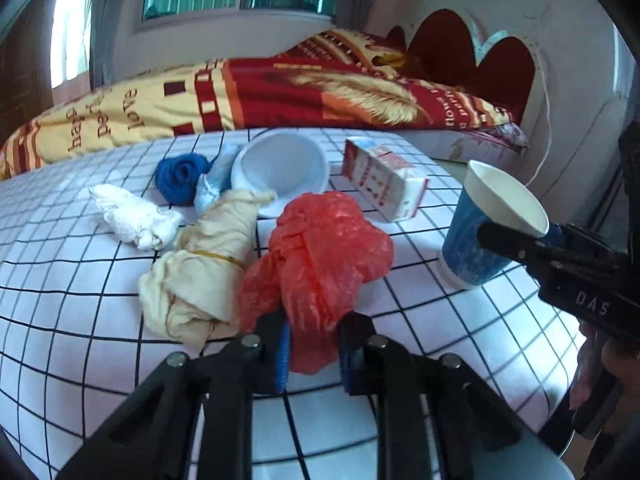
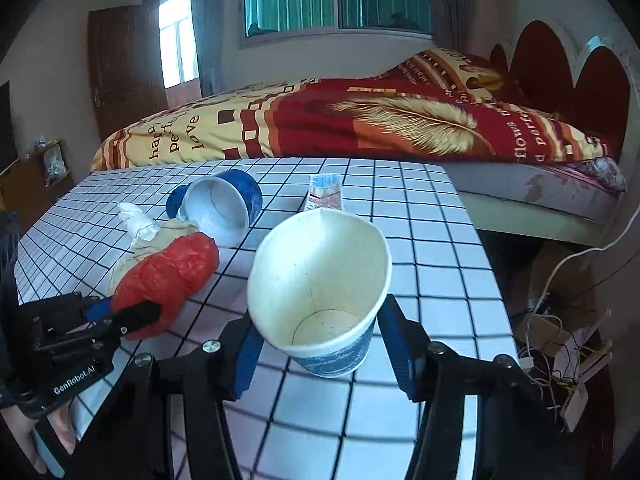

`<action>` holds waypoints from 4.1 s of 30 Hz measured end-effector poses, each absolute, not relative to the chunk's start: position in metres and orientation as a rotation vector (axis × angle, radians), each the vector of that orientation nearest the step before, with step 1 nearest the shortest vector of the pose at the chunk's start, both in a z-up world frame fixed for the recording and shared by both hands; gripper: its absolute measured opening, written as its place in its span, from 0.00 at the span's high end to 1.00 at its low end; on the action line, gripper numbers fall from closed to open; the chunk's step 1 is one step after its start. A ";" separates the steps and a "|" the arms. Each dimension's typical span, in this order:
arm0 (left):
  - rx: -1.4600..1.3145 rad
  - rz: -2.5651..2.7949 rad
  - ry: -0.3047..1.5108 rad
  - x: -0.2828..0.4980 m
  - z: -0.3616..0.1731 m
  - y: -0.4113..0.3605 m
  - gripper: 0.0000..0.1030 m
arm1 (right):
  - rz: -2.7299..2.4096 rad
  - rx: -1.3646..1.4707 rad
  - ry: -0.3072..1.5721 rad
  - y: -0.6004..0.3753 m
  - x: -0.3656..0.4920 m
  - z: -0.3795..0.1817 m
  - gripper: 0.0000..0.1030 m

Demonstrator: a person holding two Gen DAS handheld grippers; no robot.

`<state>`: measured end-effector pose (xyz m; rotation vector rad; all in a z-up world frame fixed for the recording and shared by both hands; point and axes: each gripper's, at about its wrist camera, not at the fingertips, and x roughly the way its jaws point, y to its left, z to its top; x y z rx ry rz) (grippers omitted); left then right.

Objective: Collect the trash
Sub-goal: 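Grasp the red plastic bag with the left tool while the right tool grasps the blue-patterned cup, then carry the red bag and blue-patterned cup over the black bin, then open both tools to drop the red bag and cup into the bin, then move both open tools back from the bin to the table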

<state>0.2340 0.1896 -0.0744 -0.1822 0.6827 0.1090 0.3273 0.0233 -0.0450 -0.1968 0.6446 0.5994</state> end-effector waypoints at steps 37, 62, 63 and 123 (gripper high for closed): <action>-0.029 -0.192 0.607 0.174 -0.038 0.021 0.81 | 0.333 -0.123 0.524 -0.206 0.190 -0.010 0.44; 0.070 -0.472 0.666 0.178 -0.071 -0.111 0.81 | 0.144 -0.061 0.608 -0.336 0.152 -0.056 0.44; 0.074 -0.485 0.675 0.177 -0.075 -0.116 0.81 | 0.137 -0.058 0.613 -0.341 0.150 -0.058 0.44; 0.111 -0.362 0.687 0.185 -0.109 -0.141 0.00 | 0.029 -0.117 0.772 -0.364 0.167 -0.130 0.00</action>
